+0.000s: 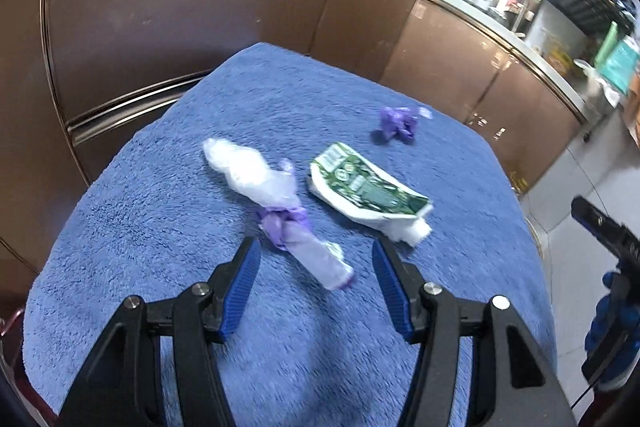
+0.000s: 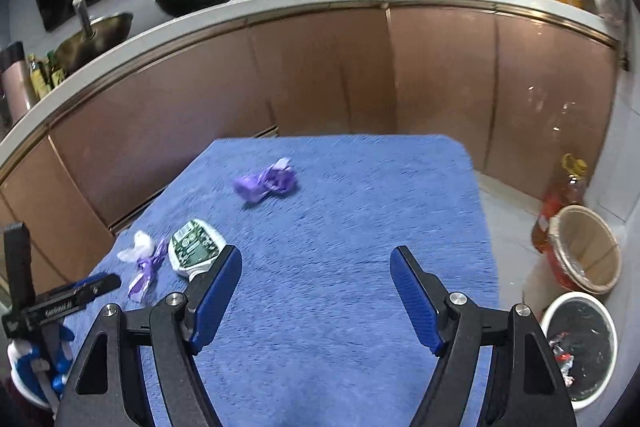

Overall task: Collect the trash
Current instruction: 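Move both tools back over the table toward the green pouch and tissue, then grasp the green pouch with the right tool while the left tool grasps the purple-wrapped tissue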

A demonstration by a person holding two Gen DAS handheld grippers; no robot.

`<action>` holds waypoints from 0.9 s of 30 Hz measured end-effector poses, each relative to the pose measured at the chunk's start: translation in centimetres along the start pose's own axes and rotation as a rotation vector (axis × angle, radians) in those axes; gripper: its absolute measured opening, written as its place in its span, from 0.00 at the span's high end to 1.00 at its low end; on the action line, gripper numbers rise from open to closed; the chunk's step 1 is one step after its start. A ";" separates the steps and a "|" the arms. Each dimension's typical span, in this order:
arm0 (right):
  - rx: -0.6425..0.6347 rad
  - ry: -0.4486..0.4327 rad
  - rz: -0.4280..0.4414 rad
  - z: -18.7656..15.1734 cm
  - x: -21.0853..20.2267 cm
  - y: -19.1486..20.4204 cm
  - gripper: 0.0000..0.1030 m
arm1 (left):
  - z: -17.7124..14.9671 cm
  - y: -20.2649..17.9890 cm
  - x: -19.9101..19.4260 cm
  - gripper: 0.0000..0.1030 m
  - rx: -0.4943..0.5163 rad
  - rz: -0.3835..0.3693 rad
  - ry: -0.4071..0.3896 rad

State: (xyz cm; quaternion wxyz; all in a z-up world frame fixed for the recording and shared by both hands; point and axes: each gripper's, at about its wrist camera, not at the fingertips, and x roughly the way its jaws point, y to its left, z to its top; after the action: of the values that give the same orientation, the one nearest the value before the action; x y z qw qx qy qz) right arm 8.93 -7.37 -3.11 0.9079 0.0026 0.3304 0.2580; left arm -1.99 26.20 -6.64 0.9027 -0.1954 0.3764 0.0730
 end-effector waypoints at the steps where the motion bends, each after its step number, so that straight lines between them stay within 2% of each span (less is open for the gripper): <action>1: -0.006 0.013 0.010 0.0 0.6 0.3 0.28 | 0.3 0.1 0.4 0.46 -0.011 0.002 0.007; 12: -0.064 0.116 0.104 1.0 6.9 2.2 0.27 | 1.2 1.0 5.0 0.46 -0.049 0.030 0.051; 16: -0.073 0.169 0.200 1.3 9.4 3.3 0.28 | 0.9 1.4 6.0 0.47 -0.056 0.048 0.061; 23: -0.057 0.306 0.395 1.3 14.0 4.6 0.28 | 0.5 0.9 6.3 0.54 -0.002 0.074 0.042; 27: -0.039 0.363 0.470 1.2 16.0 5.0 0.37 | 0.4 1.2 6.4 0.57 -0.021 0.059 0.032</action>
State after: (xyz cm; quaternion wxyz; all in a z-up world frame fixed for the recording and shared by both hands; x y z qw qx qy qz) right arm 17.71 4.67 -10.83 0.7492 0.0153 0.4725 0.4639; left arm 2.47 27.37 -11.29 0.8919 -0.1947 0.3957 0.1004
